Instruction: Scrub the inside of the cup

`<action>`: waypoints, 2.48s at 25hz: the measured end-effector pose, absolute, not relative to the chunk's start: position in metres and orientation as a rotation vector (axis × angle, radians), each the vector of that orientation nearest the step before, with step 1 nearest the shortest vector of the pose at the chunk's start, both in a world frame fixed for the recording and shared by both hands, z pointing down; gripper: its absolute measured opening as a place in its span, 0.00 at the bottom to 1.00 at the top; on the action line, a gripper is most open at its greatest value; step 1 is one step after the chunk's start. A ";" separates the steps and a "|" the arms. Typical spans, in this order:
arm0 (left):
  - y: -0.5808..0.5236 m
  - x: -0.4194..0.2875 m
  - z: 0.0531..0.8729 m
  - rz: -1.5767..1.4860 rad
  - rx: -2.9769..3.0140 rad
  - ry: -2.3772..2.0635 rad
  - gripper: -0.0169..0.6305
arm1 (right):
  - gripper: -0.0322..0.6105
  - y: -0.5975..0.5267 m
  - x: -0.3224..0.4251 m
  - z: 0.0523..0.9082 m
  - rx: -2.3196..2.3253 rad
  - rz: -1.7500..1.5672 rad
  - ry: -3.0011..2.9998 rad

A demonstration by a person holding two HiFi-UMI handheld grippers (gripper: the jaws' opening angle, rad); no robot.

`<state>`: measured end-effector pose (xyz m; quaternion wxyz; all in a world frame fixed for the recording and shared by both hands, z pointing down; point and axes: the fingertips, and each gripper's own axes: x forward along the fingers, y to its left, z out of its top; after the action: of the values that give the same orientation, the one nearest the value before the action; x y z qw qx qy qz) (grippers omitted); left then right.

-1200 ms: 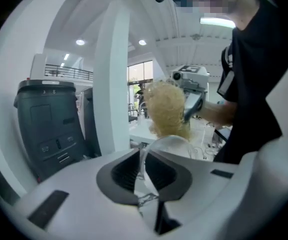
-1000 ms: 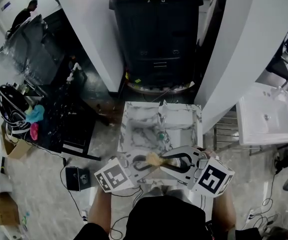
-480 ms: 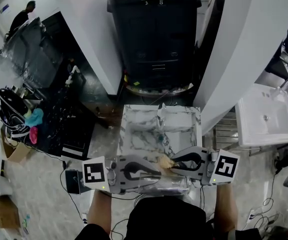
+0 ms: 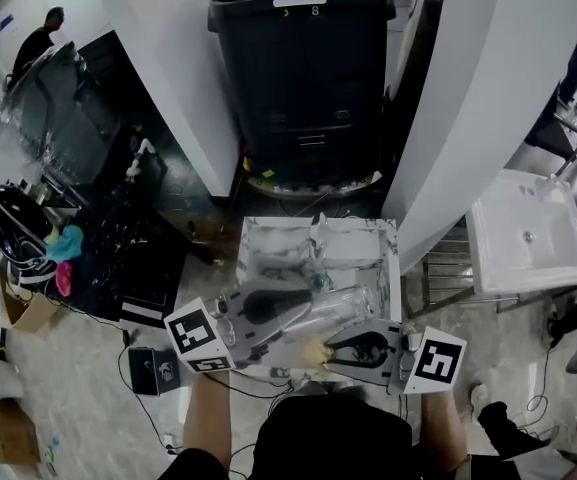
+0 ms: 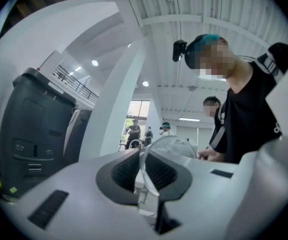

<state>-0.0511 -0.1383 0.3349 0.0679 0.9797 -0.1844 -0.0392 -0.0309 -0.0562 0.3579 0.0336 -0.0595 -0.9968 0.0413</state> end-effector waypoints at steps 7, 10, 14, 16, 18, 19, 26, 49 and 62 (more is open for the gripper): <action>-0.142 -0.048 0.377 0.179 2.932 -0.623 0.07 | 0.16 -0.087 -0.014 0.347 0.109 0.094 -3.078; -0.137 -0.048 0.389 0.259 2.931 -0.604 0.07 | 0.17 -0.095 -0.010 0.350 0.171 0.082 -3.049; -0.123 -0.047 0.401 0.457 2.969 -0.536 0.07 | 0.17 -0.105 -0.008 0.354 0.221 0.052 -3.002; -0.108 -0.044 0.406 0.539 2.999 -0.440 0.07 | 0.17 -0.106 -0.010 0.355 0.206 0.031 -2.978; -0.093 -0.039 0.405 0.544 3.015 -0.340 0.07 | 0.17 -0.107 -0.013 0.356 0.178 0.011 -2.953; -0.086 -0.035 0.399 0.505 3.015 -0.301 0.07 | 0.17 -0.109 -0.014 0.357 0.166 0.009 -2.945; -0.059 -0.028 0.332 0.110 3.037 -0.156 0.07 | 0.16 -0.115 -0.013 0.363 0.143 0.041 -2.949; -0.119 -0.067 0.370 0.170 2.899 -0.645 0.08 | 0.16 -0.092 -0.001 0.339 0.201 0.090 -3.040; -0.057 -0.048 0.351 0.126 2.974 -0.299 0.08 | 0.16 -0.112 0.006 0.376 0.167 0.233 -3.024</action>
<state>-0.0483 -0.0574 0.3508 0.0749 0.9913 -0.0997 0.0419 0.0062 -0.1124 0.3759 0.0521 0.0549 -0.9942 0.0767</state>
